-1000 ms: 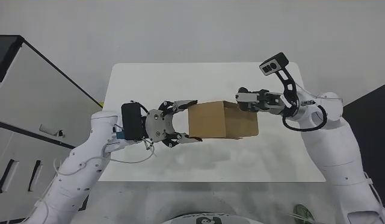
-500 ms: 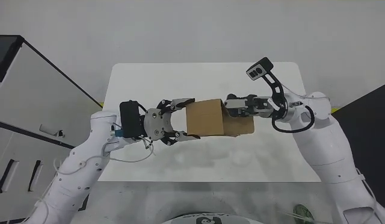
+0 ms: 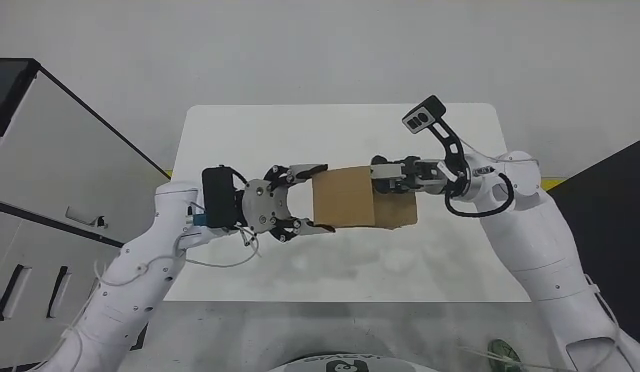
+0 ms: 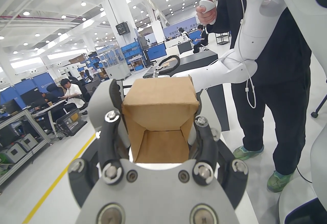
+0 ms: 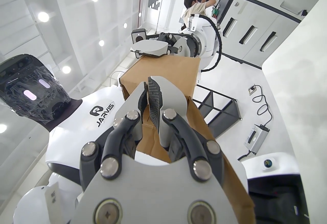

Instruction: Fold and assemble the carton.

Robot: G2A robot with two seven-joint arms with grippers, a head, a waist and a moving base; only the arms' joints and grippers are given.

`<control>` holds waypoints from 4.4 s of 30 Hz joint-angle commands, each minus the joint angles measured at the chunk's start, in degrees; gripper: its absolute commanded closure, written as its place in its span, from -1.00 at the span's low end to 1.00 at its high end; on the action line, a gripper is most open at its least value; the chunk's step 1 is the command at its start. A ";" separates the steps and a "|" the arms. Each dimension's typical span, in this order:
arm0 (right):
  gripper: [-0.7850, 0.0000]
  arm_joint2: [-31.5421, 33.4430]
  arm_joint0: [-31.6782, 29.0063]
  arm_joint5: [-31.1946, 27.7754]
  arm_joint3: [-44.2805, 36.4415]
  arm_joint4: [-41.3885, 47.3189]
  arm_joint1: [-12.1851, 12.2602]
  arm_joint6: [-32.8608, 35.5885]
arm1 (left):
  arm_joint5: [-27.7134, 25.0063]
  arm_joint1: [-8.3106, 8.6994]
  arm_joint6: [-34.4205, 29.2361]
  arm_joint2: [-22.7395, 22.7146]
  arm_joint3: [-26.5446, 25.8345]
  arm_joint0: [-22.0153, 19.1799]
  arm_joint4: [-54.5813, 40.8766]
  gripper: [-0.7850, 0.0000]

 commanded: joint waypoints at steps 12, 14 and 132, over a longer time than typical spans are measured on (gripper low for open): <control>1.00 0.89 -0.95 0.35 -0.99 -0.35 0.19 0.00 | -0.08 -0.09 -0.39 -0.08 -0.07 -0.06 -0.17 1.00; 1.00 0.55 -0.78 0.39 -1.03 -0.35 0.12 -0.02 | -0.03 -0.12 -0.39 -0.01 -0.14 -0.05 -0.27 1.00; 1.00 0.35 -5.14 2.48 -7.29 0.19 0.41 -1.92 | 3.40 -0.01 1.31 -4.99 -5.57 4.48 1.01 1.00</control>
